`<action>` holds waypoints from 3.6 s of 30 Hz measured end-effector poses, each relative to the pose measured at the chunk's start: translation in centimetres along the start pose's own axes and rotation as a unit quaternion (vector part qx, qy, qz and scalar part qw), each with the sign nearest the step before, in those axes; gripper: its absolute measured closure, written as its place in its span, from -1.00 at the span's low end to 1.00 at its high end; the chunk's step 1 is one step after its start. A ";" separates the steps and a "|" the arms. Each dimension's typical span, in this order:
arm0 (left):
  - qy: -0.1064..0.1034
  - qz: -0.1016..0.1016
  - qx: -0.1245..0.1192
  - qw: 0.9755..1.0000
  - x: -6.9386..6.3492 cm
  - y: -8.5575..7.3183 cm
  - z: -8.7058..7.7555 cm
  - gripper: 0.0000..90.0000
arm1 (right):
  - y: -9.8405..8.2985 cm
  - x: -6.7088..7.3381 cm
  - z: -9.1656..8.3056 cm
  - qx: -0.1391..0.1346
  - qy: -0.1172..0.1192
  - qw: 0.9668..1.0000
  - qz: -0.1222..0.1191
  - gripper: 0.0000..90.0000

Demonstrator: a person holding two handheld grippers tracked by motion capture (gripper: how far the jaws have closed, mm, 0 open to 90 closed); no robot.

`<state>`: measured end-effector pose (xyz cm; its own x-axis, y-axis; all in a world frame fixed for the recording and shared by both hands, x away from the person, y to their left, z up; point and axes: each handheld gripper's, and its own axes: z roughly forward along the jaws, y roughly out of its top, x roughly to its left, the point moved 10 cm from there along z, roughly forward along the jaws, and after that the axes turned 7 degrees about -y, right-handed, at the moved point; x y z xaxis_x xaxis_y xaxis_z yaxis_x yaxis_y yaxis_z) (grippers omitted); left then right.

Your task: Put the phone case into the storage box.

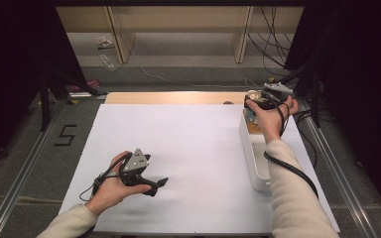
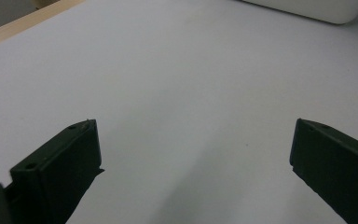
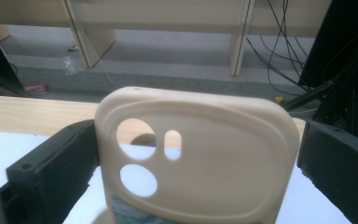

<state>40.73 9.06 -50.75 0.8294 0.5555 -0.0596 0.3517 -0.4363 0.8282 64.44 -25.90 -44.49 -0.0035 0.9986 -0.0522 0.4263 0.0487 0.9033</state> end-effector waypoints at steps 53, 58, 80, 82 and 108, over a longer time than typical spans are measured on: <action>0.002 -0.002 -0.004 1.000 0.0 0.1 0.0 -0.97 | -1.6 2.2 -10.0 -0.012 0.082 0.996 -0.017 -0.63; 0.002 -0.003 -0.004 1.000 0.0 0.1 0.0 -0.97 | -2.2 3.5 -11.2 -0.017 0.115 0.993 -0.035 -0.63; 0.002 -0.004 -0.004 1.000 0.1 0.1 0.0 -0.97 | -4.2 7.3 -16.1 -0.033 0.231 0.968 -0.087 -0.65; 0.002 -0.004 -0.004 1.000 0.1 0.1 0.0 -0.97 | -4.3 7.5 -16.4 -0.033 0.236 0.967 -0.088 -0.65; 0.003 -0.006 -0.004 1.000 0.1 0.1 -0.1 -0.97 | -7.1 9.4 -19.4 -0.033 0.294 0.947 -0.126 -0.66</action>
<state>40.78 9.16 -50.58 0.8226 0.5649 -0.0651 0.3569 -0.4238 0.8325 43.82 -16.52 -43.15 -0.6087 0.7923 -0.0413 0.2872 0.2685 0.9195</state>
